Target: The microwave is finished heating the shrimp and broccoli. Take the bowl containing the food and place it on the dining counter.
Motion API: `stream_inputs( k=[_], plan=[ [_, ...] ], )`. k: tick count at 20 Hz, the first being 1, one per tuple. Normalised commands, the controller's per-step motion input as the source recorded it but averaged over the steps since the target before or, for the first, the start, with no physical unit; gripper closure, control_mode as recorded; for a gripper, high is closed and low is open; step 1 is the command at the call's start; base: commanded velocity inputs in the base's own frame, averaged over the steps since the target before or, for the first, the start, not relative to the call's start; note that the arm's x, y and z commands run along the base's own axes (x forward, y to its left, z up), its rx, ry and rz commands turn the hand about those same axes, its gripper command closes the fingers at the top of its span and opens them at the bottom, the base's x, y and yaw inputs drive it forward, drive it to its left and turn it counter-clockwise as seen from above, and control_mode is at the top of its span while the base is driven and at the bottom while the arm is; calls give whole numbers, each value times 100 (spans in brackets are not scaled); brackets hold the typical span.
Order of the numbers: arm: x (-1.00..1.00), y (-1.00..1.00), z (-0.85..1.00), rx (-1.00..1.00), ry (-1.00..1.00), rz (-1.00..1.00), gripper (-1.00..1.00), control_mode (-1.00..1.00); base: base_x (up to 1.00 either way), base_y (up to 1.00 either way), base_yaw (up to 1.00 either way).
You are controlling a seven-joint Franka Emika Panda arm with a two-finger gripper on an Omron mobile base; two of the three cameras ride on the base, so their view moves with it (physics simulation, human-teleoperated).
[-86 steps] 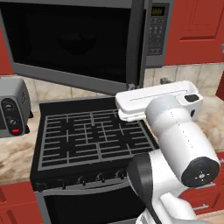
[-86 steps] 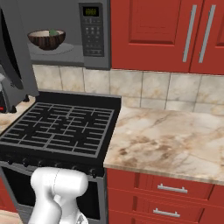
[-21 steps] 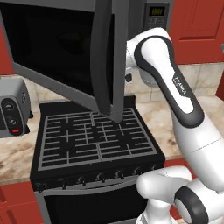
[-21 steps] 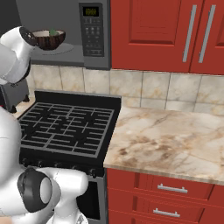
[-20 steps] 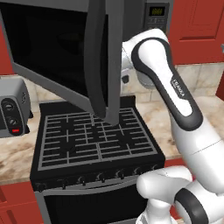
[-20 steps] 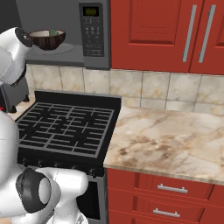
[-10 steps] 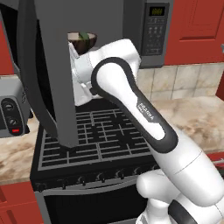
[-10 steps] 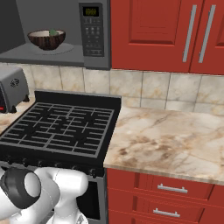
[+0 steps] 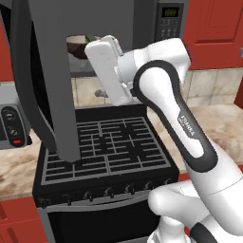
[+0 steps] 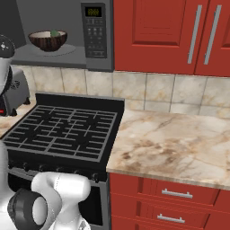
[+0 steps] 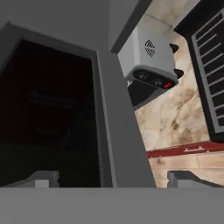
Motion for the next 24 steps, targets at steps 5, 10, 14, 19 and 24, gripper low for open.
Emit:
stream_inputs(
  k=[5,10,14,19,24],
  plan=[
    [40,-100,41,0,0,-22,-100,-100,0,0,0],
    [50,-100,49,0,0,-22,-100,-100,0,0,0],
    [63,-100,26,0,0,-20,-100,-100,0,0,0],
    [76,-30,-1,0,-6,-7,-100,-100,0,0,0],
    [73,26,-38,-8,5,0,-100,-100,0,0,0]
  ],
)
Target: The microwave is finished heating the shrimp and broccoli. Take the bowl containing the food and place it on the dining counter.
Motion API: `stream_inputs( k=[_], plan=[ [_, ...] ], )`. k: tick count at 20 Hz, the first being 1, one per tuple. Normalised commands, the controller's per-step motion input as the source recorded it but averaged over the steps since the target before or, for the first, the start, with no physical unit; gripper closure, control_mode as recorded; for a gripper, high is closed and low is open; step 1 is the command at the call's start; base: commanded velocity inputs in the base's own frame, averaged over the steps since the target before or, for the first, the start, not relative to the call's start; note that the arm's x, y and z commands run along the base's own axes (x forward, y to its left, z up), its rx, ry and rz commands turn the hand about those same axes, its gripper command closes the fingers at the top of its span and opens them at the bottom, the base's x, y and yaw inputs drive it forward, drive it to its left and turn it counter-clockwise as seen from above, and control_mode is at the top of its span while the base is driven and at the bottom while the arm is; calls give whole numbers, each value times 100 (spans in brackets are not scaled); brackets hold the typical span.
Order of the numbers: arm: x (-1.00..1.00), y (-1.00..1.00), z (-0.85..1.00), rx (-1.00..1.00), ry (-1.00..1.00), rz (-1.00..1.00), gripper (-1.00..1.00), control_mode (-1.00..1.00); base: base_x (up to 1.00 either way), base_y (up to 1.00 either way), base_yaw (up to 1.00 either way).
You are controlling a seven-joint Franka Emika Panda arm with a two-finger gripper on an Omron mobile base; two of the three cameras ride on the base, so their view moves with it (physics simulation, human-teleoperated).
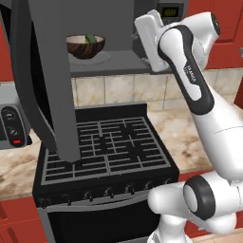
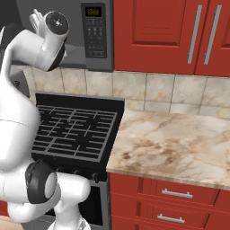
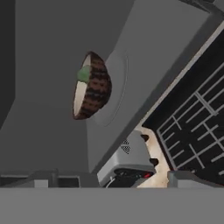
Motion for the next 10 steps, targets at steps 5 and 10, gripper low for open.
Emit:
stream_inputs(
  k=[5,10],
  plan=[
    [75,64,0,-10,14,0,-100,-100,0,0,0],
    [46,69,0,-10,4,-1,-100,-100,0,0,0]
  ],
)
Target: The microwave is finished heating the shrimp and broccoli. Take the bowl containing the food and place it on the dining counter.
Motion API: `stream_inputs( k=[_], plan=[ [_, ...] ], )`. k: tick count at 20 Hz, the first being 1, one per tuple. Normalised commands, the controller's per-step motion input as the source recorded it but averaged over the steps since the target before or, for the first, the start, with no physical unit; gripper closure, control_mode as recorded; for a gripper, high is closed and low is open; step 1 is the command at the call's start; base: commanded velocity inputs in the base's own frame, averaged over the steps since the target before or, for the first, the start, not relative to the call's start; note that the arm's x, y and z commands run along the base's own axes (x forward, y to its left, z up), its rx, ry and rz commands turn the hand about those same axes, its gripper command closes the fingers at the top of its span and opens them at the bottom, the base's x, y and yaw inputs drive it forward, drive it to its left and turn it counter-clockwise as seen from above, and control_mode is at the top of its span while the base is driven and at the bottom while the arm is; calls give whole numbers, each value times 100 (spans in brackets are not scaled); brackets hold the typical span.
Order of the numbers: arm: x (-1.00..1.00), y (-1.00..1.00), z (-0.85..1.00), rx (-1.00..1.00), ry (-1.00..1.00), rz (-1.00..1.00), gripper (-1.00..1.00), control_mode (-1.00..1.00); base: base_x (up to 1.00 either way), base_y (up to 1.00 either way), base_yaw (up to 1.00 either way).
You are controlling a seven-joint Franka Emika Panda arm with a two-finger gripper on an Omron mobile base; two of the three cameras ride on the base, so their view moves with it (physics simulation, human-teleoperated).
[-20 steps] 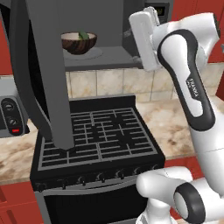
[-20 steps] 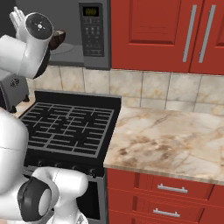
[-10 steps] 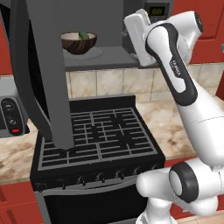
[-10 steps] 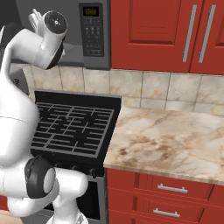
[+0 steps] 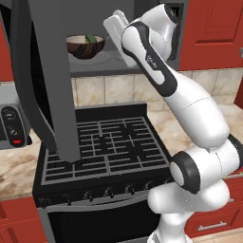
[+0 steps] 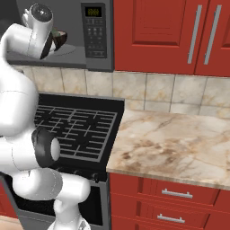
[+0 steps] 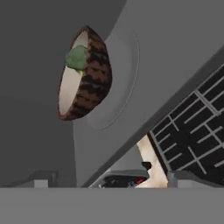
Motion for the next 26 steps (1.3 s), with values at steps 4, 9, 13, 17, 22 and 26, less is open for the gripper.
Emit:
stream_inputs(
  k=[4,9,13,17,22,26],
  plan=[
    [47,16,0,-3,2,0,-100,-100,0,0,0],
    [81,0,-13,-2,3,0,-100,-100,0,0,0],
    [86,4,-16,-3,2,0,-100,-100,0,0,0],
    [58,14,-12,-4,0,0,-100,-100,0,0,0],
    [27,36,0,-4,0,0,-100,-100,0,0,0],
    [31,43,0,-3,0,0,-100,-100,0,0,0]
  ],
)
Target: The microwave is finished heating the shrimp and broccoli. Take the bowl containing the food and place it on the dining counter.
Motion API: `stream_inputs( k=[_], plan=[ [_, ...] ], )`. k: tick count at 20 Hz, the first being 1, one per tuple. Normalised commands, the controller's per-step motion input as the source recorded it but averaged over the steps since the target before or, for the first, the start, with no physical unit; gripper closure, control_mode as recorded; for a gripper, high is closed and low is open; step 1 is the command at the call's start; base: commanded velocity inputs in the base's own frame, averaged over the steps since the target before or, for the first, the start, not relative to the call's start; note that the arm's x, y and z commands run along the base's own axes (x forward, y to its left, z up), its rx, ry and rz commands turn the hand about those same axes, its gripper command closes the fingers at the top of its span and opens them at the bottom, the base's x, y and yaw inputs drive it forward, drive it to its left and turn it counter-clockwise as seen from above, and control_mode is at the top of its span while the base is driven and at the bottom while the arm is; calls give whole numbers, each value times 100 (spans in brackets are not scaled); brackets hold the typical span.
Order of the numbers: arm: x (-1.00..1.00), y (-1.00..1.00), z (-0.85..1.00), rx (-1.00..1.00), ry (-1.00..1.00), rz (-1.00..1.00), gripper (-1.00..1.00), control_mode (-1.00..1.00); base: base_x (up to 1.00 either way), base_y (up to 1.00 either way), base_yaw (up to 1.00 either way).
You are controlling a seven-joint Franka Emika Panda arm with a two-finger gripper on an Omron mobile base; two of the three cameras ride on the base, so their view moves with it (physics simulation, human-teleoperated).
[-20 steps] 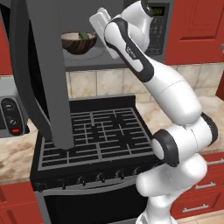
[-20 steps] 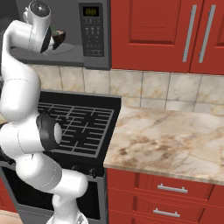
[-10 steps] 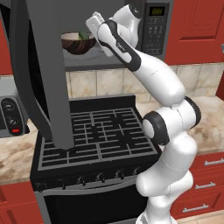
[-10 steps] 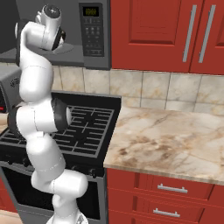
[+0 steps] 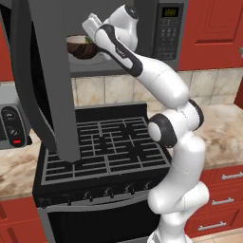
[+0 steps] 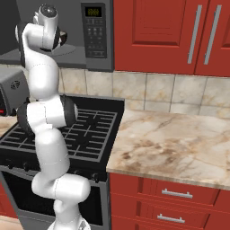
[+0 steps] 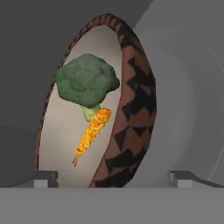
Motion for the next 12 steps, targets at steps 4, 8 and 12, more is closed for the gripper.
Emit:
stream_inputs(
  k=[4,8,12],
  plan=[
    [29,26,-6,-4,1,0,-100,-100,0,0,0],
    [3,1,-44,-6,0,0,100,-100,0,0,0],
    [0,0,-38,-2,0,0,100,-100,0,0,0]
  ],
)
